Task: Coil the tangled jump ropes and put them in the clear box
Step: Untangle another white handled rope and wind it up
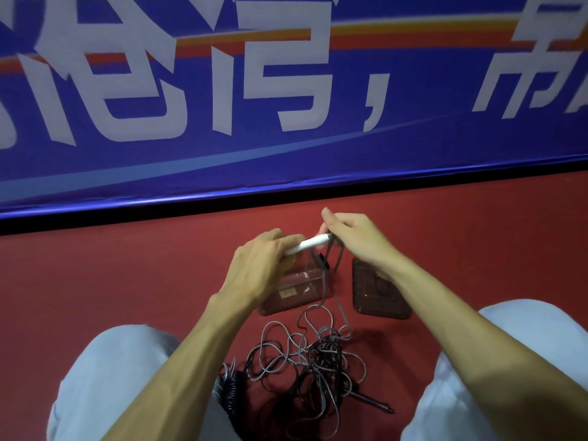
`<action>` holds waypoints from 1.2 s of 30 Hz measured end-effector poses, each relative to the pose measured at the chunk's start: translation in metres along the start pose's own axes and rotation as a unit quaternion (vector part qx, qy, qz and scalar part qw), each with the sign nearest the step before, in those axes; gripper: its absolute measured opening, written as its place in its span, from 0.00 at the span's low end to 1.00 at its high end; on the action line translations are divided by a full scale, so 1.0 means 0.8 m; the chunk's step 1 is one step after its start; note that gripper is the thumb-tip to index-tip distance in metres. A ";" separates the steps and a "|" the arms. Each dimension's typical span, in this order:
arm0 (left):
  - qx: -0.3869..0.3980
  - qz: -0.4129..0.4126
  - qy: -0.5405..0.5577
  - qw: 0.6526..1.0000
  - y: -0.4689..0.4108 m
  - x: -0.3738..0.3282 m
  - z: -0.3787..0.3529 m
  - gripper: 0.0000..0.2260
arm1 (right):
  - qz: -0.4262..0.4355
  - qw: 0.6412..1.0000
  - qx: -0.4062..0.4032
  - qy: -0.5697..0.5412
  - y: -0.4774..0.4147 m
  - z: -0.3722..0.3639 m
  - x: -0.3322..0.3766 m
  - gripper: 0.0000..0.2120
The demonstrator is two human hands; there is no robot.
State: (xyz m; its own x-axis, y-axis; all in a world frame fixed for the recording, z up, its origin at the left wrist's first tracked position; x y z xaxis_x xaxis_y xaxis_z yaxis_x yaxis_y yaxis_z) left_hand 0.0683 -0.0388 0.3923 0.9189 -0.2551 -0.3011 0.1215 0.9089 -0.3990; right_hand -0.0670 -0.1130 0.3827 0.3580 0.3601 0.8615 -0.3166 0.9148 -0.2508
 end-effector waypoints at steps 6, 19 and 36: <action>-0.001 -0.007 -0.049 0.999 0.002 -0.006 -0.008 0.08 | -0.094 0.986 0.127 0.049 0.011 -0.022 -0.023 0.22; 0.103 0.052 0.140 0.983 -0.005 -0.009 -0.051 0.00 | -0.057 0.996 -0.037 -0.060 0.005 0.015 -0.007 0.21; -0.022 0.086 0.096 0.991 -0.006 0.003 -0.016 0.05 | -0.063 0.940 -0.203 -0.265 0.019 0.048 -0.005 0.22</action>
State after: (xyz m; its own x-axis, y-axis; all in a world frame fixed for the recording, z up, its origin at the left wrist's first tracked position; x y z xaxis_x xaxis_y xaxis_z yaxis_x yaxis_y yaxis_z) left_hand 0.0650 -0.0476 0.3827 0.8357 -0.1593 -0.5256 -0.0512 0.9302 -0.3634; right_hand -0.1071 -0.1080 0.3924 -0.1521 0.2007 0.9678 0.0996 0.9773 -0.1871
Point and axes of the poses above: each hand's wrist, its own y-axis away from the middle knuckle, its own z-axis out of the back of the hand, x = y × z, the point moved 10 cm from there along -y, towards the middle knuckle, and after that the axes turned 3 degrees about z, right-handed, at the moved point
